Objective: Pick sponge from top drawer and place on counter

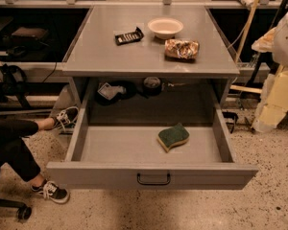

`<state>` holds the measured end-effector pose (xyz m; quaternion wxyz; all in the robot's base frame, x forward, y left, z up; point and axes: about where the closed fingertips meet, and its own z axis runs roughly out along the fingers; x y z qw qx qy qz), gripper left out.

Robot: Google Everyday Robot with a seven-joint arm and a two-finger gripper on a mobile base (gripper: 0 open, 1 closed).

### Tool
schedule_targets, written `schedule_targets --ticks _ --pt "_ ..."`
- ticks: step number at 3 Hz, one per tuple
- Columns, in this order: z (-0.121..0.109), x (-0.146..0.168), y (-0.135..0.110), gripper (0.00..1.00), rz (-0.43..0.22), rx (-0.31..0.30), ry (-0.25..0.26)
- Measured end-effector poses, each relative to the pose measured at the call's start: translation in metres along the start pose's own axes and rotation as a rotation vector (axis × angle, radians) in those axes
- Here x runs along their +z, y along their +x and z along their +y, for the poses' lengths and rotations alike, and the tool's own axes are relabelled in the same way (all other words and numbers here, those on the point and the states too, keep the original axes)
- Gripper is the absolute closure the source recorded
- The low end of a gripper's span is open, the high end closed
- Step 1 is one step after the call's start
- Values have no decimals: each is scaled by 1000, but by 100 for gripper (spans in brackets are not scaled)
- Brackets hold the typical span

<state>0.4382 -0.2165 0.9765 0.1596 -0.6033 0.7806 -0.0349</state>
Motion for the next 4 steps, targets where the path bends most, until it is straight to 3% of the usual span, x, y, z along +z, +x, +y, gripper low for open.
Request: schedule_targets --ticks 1,3,4 --pt "-5 12 -2 0 -5 -10 1" --pt "-27 96 -16 0 -32 -51 -42" --pt "-55 120 -27 0 -41 -60 -15"
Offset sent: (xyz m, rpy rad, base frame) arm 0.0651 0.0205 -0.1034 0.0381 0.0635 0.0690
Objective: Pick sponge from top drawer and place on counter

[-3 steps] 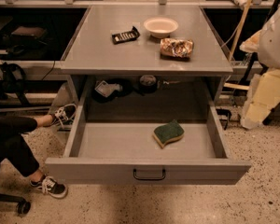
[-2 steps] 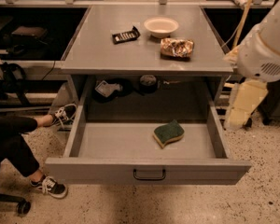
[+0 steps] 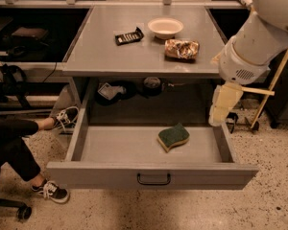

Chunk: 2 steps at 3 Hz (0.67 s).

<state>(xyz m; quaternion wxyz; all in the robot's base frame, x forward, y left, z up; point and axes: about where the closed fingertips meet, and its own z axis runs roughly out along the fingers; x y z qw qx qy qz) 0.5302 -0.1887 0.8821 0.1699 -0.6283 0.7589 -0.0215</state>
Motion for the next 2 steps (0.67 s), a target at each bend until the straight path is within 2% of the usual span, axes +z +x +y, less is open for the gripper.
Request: schedule_targets --ticks 1,2 --pt "-33 10 -6 0 15 9 48" --pt "-34 10 -7 0 17 8 50"
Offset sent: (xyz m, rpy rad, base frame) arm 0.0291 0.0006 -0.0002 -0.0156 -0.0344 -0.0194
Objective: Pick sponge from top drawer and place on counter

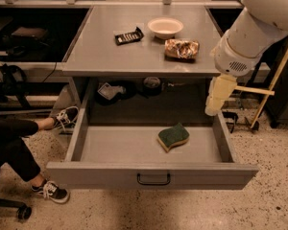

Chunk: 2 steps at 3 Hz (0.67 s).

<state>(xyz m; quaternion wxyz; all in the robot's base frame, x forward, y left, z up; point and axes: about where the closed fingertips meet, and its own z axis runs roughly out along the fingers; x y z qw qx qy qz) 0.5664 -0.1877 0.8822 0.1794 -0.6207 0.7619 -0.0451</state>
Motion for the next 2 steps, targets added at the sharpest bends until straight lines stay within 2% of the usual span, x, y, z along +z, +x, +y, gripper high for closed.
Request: schedule_targets --ticks 1,2 --pt "1 23 14 0 31 31 -18" --pt "1 69 21 0 -6 62 -62"
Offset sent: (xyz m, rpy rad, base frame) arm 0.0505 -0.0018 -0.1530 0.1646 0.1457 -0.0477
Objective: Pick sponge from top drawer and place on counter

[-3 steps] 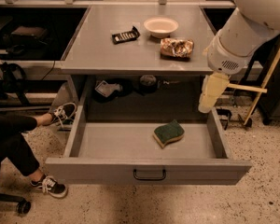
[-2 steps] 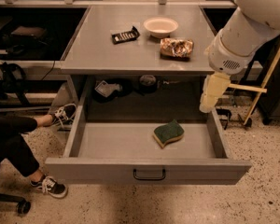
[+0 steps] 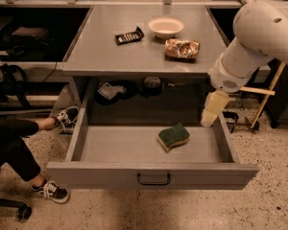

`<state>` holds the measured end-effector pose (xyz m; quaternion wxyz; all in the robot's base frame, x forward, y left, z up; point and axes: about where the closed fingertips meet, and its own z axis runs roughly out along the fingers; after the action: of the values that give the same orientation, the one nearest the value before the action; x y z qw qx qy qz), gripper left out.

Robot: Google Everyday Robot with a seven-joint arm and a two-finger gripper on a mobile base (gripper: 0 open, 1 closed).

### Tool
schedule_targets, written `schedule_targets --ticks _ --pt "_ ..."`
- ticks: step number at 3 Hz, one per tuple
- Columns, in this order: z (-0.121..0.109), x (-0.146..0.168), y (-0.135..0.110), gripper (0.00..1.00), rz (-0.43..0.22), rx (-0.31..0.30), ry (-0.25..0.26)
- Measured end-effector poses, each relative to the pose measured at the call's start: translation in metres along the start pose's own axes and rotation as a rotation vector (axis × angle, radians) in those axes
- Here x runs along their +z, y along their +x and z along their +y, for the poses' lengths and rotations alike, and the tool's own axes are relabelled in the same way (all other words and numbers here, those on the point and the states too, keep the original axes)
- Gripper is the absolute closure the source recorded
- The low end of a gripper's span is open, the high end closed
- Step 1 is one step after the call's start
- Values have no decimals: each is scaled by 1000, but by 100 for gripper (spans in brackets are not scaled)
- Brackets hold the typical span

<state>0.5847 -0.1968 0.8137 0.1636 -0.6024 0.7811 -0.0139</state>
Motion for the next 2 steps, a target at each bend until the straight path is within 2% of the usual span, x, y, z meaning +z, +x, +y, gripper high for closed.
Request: schedule_targets --ticks 1,2 --pt "0 64 -8 0 -89 24 -69" --pt "10 112 -28 0 -180 15 -115"
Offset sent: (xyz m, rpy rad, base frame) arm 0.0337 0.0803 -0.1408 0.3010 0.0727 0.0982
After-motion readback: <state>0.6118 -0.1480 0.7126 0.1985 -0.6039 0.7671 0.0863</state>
